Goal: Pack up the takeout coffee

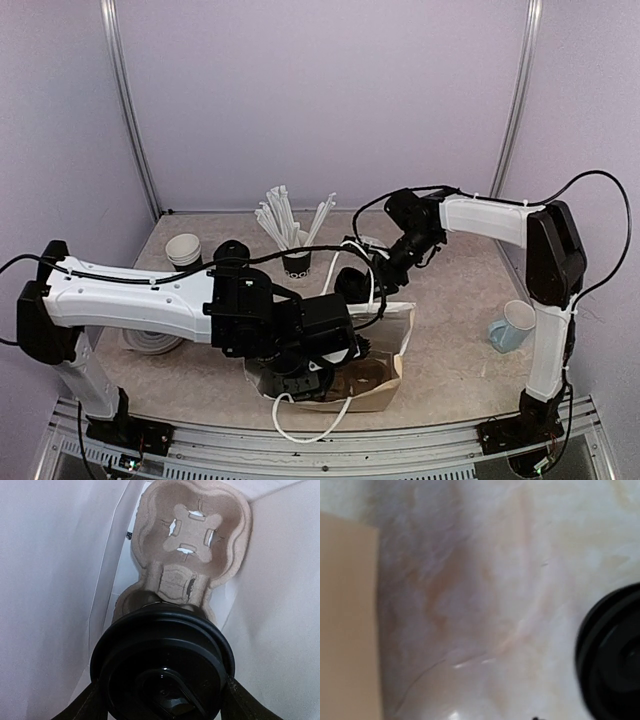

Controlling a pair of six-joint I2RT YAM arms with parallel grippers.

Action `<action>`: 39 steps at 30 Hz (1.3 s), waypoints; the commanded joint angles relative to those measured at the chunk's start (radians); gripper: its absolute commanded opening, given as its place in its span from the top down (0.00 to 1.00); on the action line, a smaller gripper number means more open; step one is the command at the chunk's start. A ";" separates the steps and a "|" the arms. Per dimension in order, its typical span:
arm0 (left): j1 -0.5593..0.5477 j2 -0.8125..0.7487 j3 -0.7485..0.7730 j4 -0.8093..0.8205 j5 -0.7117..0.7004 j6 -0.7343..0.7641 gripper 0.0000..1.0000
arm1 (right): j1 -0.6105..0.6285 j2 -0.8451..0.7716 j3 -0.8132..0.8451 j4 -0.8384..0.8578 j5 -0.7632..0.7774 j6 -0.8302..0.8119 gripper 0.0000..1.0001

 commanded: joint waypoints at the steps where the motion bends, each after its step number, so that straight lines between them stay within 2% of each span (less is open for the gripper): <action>1: 0.023 0.092 0.010 -0.066 0.172 -0.024 0.46 | -0.015 -0.062 -0.083 -0.005 -0.015 -0.024 0.57; 9: 0.065 0.166 0.042 -0.059 0.172 -0.006 0.47 | -0.033 -0.101 -0.156 -0.001 -0.036 -0.043 0.57; 11: 0.069 0.164 0.053 -0.063 0.174 -0.010 0.44 | -0.037 -0.114 -0.156 -0.009 -0.034 -0.045 0.57; 13: 0.070 0.149 0.060 -0.067 0.168 -0.019 0.38 | -0.044 -0.127 -0.142 -0.025 -0.040 -0.047 0.56; 17: 0.077 0.108 0.073 -0.075 0.122 -0.040 0.18 | -0.068 -0.156 -0.074 -0.086 -0.055 -0.055 0.53; 20: 0.089 0.091 0.096 -0.079 0.113 -0.048 0.15 | -0.076 -0.181 -0.039 -0.102 -0.059 -0.054 0.52; 25: 0.097 0.072 0.127 -0.080 0.128 -0.056 0.02 | -0.079 -0.183 -0.021 -0.125 -0.058 -0.048 0.51; 39: 0.190 0.005 0.210 -0.031 0.119 -0.065 0.01 | -0.085 -0.201 0.036 -0.133 -0.056 -0.015 0.51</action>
